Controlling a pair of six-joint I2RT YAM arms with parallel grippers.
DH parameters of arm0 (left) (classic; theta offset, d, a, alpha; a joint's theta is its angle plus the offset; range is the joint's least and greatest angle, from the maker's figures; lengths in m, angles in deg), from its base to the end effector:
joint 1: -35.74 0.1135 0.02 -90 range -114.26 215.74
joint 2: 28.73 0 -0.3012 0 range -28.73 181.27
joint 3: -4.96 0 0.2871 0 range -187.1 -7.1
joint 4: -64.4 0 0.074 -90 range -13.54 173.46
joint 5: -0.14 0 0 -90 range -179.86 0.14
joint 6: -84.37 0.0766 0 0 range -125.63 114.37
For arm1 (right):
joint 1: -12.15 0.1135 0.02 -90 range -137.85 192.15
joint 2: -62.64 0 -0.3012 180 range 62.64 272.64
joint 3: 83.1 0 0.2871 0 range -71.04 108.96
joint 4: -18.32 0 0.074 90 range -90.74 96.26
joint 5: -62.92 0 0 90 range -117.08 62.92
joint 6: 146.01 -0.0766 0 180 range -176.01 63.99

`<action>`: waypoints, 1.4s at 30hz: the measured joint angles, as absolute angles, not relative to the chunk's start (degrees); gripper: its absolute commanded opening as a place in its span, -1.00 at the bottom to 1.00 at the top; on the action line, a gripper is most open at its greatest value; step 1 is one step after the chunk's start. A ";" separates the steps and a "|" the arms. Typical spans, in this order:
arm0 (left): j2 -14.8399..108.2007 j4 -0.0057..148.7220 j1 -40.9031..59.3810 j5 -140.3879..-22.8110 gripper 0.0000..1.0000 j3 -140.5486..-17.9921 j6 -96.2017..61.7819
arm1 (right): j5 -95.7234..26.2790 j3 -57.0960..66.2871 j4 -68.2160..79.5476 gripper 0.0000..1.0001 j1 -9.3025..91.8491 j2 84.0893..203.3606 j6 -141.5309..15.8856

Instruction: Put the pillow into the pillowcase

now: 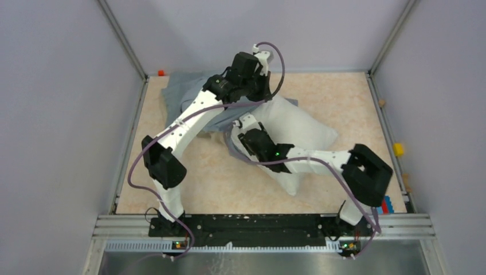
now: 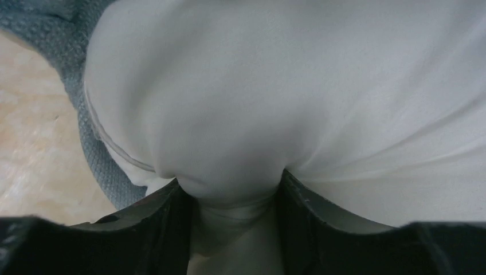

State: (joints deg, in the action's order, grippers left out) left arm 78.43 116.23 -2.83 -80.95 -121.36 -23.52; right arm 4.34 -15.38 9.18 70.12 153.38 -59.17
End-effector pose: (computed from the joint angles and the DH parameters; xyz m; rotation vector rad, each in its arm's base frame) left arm 0.3883 -0.3248 0.4147 0.4924 2.1711 -0.7279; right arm 0.2492 0.3231 0.2282 -0.6507 1.9368 0.0782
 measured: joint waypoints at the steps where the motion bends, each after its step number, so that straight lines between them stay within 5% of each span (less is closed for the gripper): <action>1: 78.43 116.56 -2.76 -80.54 -0.93 -121.40 -23.74 | 6.20 -13.11 8.68 -0.86 70.10 156.71 -59.01; 3: 78.43 117.21 -2.57 -80.36 -0.69 -121.42 -23.76 | 7.99 -10.35 7.96 -1.00 69.88 159.79 -59.34; 7: 77.90 117.45 -2.30 -79.69 0.16 -121.42 -23.85 | 5.72 -9.06 6.73 -1.00 67.67 158.26 -65.11; 10: 75.67 117.56 -2.30 -79.84 0.48 -120.83 -24.00 | -0.54 -9.06 5.42 -1.00 63.96 155.48 -70.31; 20: 49.10 108.76 -1.65 -94.61 0.42 -94.76 -28.15 | -17.56 -5.46 -0.68 -1.00 56.29 153.41 -77.74; 27: 40.68 90.40 -0.16 -95.49 0.63 -70.63 -36.42 | -24.47 -4.50 -4.09 -1.00 56.22 154.72 -77.99; 42: 31.87 71.88 2.88 -91.62 0.88 -58.45 -38.65 | -28.43 -4.17 -4.39 -1.00 55.24 155.31 -78.73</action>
State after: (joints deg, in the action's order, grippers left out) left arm 31.87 71.88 2.88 -91.62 -58.45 -38.65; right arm -28.43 -4.17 -4.39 55.24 155.31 -78.73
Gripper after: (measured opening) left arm 0.936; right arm 0.040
